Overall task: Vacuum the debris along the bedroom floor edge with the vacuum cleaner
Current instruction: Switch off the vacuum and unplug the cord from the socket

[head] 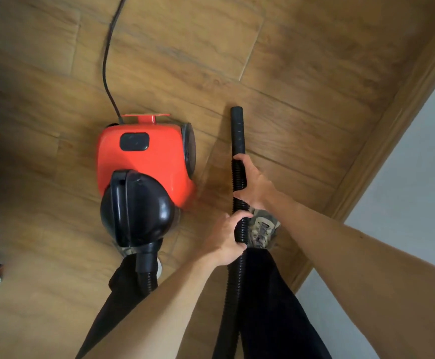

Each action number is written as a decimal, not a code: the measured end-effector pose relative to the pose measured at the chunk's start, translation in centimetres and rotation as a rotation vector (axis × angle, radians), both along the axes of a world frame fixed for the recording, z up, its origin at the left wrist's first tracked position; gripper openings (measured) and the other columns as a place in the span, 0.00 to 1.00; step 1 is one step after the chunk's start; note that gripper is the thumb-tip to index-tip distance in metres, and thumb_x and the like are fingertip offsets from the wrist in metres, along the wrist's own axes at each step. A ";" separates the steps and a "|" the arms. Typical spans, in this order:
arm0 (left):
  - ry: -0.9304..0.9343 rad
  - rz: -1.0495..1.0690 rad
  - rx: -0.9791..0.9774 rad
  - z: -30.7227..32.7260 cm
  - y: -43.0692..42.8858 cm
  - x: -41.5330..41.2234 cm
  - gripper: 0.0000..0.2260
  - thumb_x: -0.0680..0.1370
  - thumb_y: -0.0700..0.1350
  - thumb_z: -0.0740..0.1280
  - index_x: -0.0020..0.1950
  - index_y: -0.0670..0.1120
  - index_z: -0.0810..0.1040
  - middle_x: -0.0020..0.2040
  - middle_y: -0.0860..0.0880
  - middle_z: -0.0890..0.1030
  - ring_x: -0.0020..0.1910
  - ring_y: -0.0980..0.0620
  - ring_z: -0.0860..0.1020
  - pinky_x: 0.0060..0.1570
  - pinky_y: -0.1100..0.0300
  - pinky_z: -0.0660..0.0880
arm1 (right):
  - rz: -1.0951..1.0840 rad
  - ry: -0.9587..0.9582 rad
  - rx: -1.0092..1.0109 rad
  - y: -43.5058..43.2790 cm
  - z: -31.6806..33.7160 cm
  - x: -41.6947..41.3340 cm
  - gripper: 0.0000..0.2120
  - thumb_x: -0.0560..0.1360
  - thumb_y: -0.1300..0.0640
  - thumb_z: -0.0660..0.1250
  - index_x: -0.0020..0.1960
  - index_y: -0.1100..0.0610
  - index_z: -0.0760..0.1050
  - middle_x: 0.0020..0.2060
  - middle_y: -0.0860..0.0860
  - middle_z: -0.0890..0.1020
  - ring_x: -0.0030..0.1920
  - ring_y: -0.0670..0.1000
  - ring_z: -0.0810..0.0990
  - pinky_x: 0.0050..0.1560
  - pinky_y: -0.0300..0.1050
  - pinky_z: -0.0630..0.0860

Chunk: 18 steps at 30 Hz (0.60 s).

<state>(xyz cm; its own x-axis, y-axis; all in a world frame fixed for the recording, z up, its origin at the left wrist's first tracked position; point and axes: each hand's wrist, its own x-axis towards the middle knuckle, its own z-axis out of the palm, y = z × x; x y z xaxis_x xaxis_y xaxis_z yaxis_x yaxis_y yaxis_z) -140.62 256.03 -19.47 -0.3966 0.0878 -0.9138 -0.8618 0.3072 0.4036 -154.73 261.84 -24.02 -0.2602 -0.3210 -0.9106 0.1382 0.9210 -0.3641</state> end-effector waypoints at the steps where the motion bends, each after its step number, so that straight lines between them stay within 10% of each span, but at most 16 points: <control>1: -0.003 0.003 -0.003 -0.5 0.2 0.1 0.29 0.75 0.38 0.71 0.71 0.61 0.69 0.59 0.48 0.70 0.59 0.47 0.73 0.59 0.58 0.72 | 0.011 0.000 0.011 0.1 -0.4 0.2 0.42 0.72 0.69 0.71 0.73 0.40 0.55 0.54 0.57 0.76 0.49 0.59 0.80 0.48 0.59 0.81; 18: 0.134 -0.080 -0.019 6.1 -7.8 -7.1 0.16 0.78 0.48 0.69 0.64 0.61 0.74 0.57 0.52 0.75 0.48 0.56 0.79 0.55 0.58 0.75 | -0.014 0.094 0.036 -2.2 6.5 -4.2 0.33 0.74 0.57 0.68 0.73 0.42 0.56 0.63 0.56 0.74 0.50 0.58 0.79 0.49 0.53 0.79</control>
<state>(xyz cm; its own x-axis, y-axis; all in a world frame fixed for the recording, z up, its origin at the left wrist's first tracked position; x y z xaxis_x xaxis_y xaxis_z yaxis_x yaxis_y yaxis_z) -147.73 248.23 -13.38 -0.5076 0.1072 -0.8549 -0.7729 0.3819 0.5068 -158.93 259.61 -17.49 -0.3488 -0.2841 -0.8931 0.1177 0.9321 -0.3425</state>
